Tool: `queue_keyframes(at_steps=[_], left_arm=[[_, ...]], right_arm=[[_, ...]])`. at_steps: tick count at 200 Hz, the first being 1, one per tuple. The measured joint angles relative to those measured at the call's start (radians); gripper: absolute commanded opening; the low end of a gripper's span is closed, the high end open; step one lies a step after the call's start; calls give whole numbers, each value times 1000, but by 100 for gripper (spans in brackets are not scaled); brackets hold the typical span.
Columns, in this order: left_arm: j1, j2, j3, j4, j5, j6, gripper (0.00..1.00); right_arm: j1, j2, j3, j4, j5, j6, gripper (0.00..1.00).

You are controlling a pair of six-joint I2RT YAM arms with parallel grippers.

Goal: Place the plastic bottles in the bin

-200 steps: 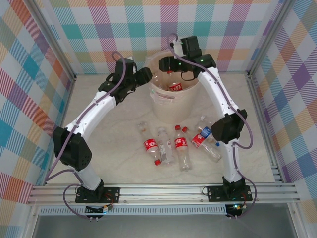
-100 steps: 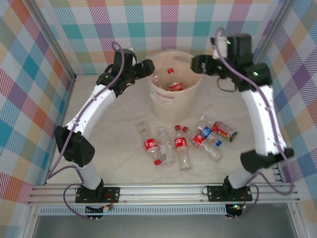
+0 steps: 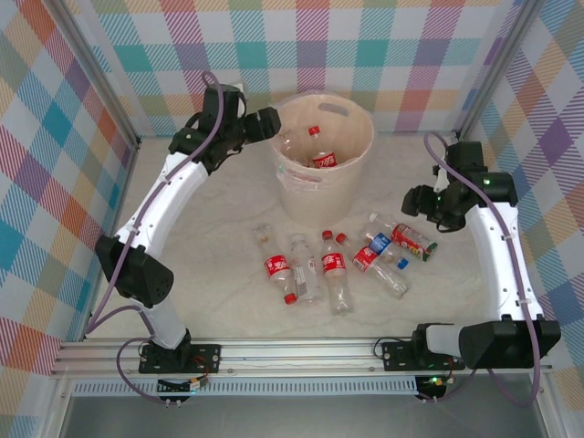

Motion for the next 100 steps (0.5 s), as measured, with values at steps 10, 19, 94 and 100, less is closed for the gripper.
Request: queue_keyframes(at_steps=[10,19,94,100], left_arm=[[1,-15,-21,-4,0,0,84],[3,-30,-36,-11,0,0,84],[52,-173,-236,-63,60,-49,85],[60,-190,-269,-71,65,-58,85]], right_arm=[[-9,0,-29,2,5,0,70],[-17,0,-55,5,6,0,70],[-40,23,-175,56,12,-8,71],[-40,30,-182,63,12,-8,72]])
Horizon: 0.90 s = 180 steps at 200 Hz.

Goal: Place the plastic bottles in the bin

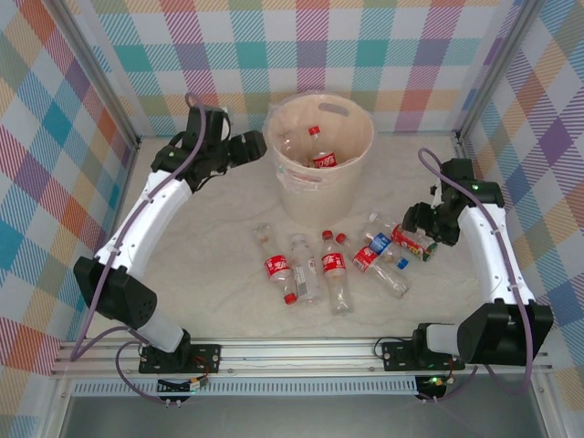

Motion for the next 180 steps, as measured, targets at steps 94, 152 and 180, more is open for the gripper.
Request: queue_keyframes(at_steps=[94,152,180], left_arm=[[11,-314,-694,44,109,-268,85],[-44,-414,-779,133,75,-387,85],[-45,-387,-697,105,52,-363,85]], right_arm=[[0,267,25,88,8,-97,88],[0,402,61,95,53,-148,94],[-4,454,59,124,60,-150,94]])
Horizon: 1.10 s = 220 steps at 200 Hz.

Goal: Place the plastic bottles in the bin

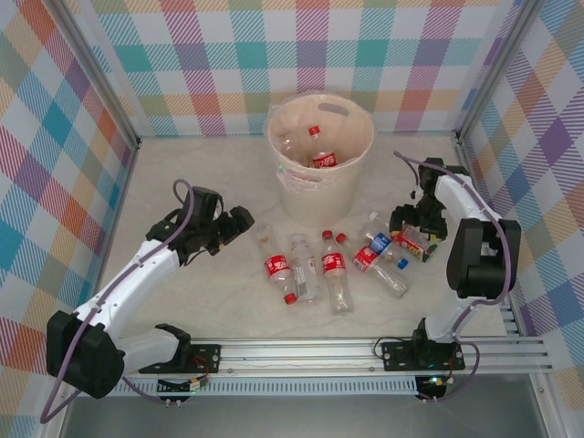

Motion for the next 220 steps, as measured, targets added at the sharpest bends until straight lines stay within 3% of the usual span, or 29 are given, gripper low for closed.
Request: queue_keyframes(at_steps=[72,126,189,220], left_arm=[[0,85,74,50,-2,30,85],[11,165,174,58,23,54,83],[58,210,289,73,32,69,83],[58,209,323,78,44,68,84]], right_arm=[[-64,108,-3,52,2,0,90],[-120,100,-19,89,-36,8,60],[-176,-78,-46,89,-83,7,54],[-188,-229,-38,98,-221,17,54]])
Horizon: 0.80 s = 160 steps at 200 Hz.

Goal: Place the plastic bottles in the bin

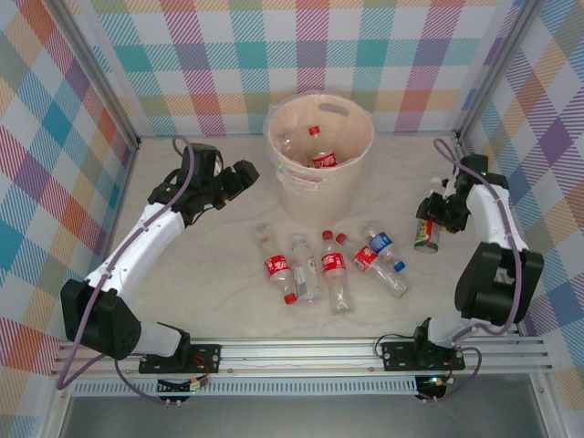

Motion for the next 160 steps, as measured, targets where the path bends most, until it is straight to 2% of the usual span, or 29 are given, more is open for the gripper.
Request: queue_keyframes(at_steps=[43,71,87,115,160], left_arm=[[-12,-8,23,83,78,13,85],[-54,-27,62,146,139,54,84],[-87,-38,72,225,200,65,84],[-187,-37,78,296,267,105,85],[-343,18,77,375,315,174,90]], right_arm=[[14,-194,0,43,-357,26,54],[76,-285,-2,52,-539,46,55],[126,-350,-29,113,-632,102,55],[230,-417,-67,242,-731,236,55],[400,-355,-51,406,-787,382,55]])
